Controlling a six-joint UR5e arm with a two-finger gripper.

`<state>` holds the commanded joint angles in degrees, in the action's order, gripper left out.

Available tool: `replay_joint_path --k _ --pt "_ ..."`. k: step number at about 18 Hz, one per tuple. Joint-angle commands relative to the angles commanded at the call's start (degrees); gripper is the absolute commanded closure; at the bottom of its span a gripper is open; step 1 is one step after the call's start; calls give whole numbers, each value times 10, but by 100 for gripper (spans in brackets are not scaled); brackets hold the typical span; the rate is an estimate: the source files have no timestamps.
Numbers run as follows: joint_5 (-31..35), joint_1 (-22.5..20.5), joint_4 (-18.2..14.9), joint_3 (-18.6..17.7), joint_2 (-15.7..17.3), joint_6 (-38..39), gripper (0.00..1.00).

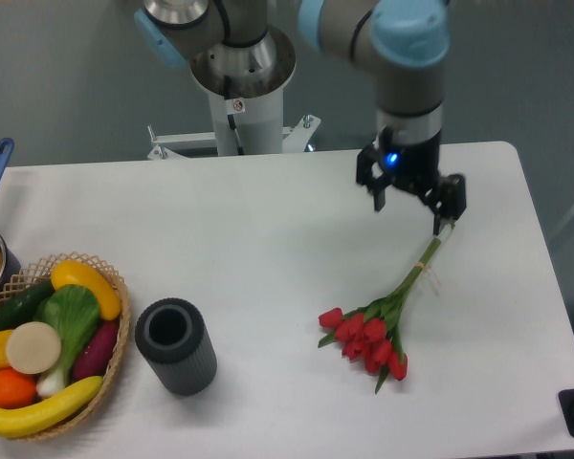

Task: Place the flowers on the table
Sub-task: 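Raise the open gripper up away from the tulips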

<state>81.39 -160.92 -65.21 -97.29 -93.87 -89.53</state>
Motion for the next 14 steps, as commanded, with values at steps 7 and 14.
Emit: replay_joint_path --k 7,14 --pt "3 -81 -15 -26 16 -165 0" --pt "-1 -111 -22 -26 23 -200 0"
